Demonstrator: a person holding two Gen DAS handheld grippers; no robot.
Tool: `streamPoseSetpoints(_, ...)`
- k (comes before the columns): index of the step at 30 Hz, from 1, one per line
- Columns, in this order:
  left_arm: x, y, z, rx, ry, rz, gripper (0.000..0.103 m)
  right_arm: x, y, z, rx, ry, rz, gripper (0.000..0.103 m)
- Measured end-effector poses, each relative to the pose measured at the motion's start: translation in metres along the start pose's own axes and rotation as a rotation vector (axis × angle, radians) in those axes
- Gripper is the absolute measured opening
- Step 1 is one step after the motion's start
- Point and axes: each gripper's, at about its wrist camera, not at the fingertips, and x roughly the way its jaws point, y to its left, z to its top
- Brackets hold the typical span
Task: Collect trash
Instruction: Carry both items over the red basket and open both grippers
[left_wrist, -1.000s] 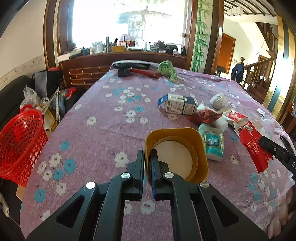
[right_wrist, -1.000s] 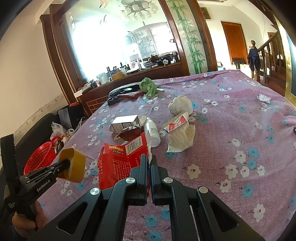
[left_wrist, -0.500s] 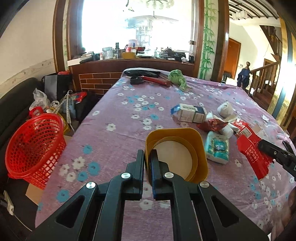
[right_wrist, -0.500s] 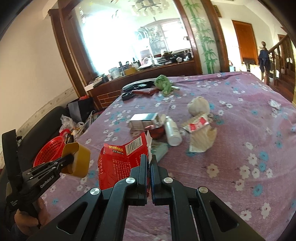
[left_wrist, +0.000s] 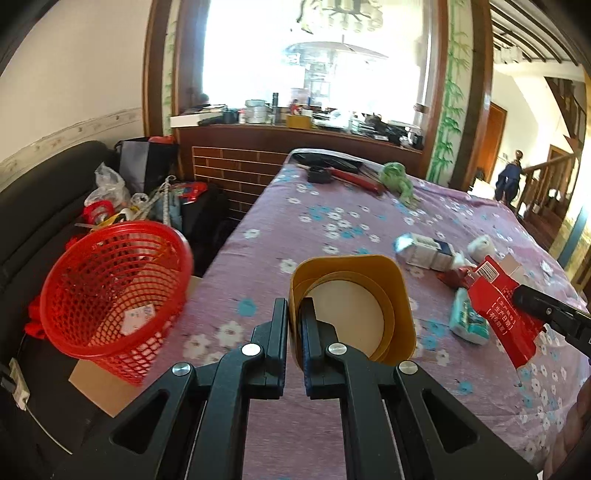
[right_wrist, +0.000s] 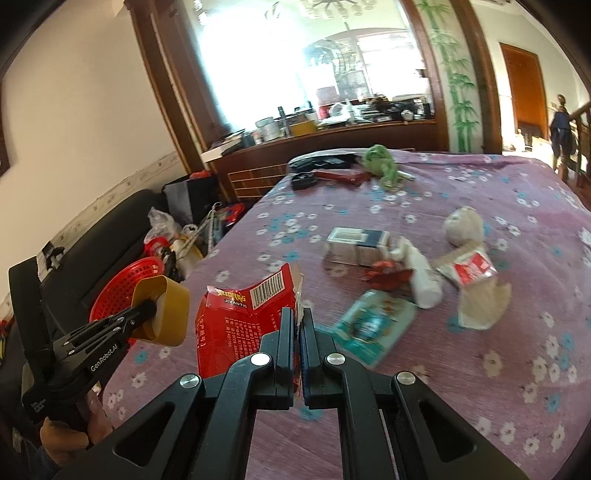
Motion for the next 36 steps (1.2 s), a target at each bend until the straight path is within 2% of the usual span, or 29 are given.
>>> streamPoseSetpoints(11,-0.015,0.061,0.012,-0.086,-0.032,0.061,0.006,0.032,0.062,0.026,-0.089,0.037,0.08,0.004)
streamPoseSetpoints(18,-0.021,0.125,0.02,-0.167,-0.038,0.127,0.006,0.059,0.105,0.047,-0.137,0.059,0.133,0.004)
streamPoseSetpoints(27,0.002,0.188,0.023,-0.234,-0.002,0.209,0.006,0.113,0.17,0.065,-0.193,0.109,0.193,0.004)
streamPoseSetpoints(36,0.024,0.216,0.019,-0.265,0.041,0.243,0.007,0.17,0.217,0.066,-0.231,0.165,0.212,0.004)
